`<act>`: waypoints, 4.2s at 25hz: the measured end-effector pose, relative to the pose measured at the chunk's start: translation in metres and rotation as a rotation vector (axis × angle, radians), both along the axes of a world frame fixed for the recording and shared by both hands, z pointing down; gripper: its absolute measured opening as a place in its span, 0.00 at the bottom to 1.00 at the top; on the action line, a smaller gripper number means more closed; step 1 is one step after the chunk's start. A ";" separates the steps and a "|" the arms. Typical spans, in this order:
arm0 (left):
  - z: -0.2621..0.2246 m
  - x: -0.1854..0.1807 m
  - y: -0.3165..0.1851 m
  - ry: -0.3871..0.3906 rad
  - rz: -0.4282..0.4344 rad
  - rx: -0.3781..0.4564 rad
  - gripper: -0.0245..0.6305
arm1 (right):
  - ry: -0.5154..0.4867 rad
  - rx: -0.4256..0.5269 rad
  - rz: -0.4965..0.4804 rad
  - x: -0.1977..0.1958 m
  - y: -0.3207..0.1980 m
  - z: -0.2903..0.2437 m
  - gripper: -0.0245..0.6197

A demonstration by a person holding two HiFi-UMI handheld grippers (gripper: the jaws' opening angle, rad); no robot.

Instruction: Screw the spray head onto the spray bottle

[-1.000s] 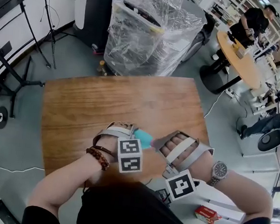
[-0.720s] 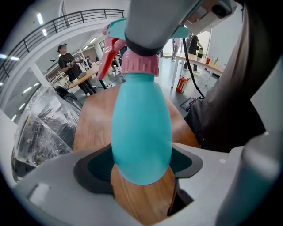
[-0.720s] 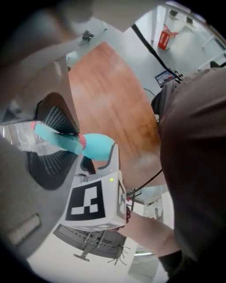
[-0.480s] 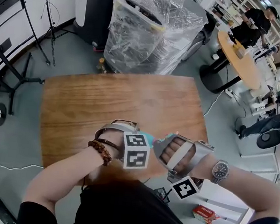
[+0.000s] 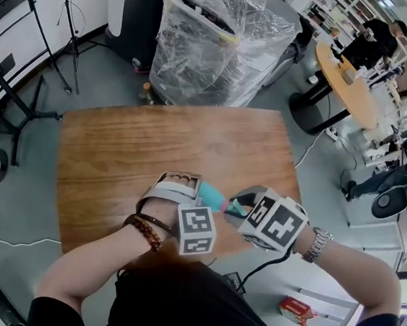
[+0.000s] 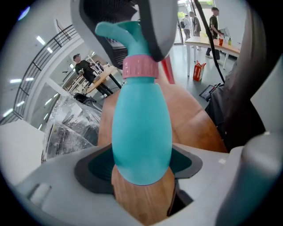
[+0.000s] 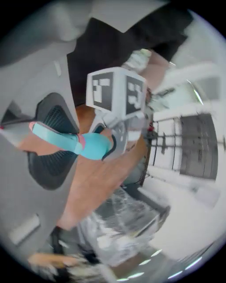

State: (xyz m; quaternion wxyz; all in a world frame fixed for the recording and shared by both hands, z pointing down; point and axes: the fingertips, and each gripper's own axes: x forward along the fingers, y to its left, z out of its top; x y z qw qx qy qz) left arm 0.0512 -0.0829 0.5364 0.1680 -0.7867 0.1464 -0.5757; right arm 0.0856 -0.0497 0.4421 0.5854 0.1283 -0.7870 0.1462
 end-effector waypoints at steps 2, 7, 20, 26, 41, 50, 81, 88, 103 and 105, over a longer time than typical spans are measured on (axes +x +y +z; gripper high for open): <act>-0.002 -0.002 -0.004 0.024 -0.023 0.033 0.64 | -0.203 -0.266 0.413 0.001 -0.010 -0.001 0.21; 0.000 -0.004 -0.009 0.050 -0.049 0.055 0.64 | -0.402 -0.440 0.749 -0.001 -0.017 -0.002 0.22; 0.004 0.007 -0.005 0.240 -0.038 -0.105 0.64 | -0.370 -0.161 0.413 0.004 -0.025 -0.055 0.44; 0.007 0.002 0.002 0.258 0.072 -0.214 0.64 | -0.020 0.494 -0.480 0.005 -0.025 -0.097 0.44; 0.002 0.016 0.039 0.161 0.304 -0.300 0.64 | 0.312 0.880 -1.574 -0.004 0.040 0.001 0.40; 0.002 0.018 0.039 0.149 0.287 -0.260 0.64 | 0.237 0.820 -1.379 -0.011 0.042 -0.001 0.23; 0.032 0.041 -0.027 0.613 -0.202 -0.239 0.65 | -0.322 0.031 0.542 0.032 -0.039 -0.020 0.42; 0.066 0.046 -0.065 0.713 -0.329 -0.271 0.65 | -0.345 0.210 0.502 0.049 -0.044 -0.019 0.39; 0.110 0.062 -0.088 0.716 -0.365 -0.268 0.66 | -0.343 0.488 0.369 0.047 -0.027 0.008 0.03; 0.114 0.061 -0.088 0.711 -0.366 -0.267 0.66 | -0.346 0.487 0.383 0.047 -0.025 0.014 0.03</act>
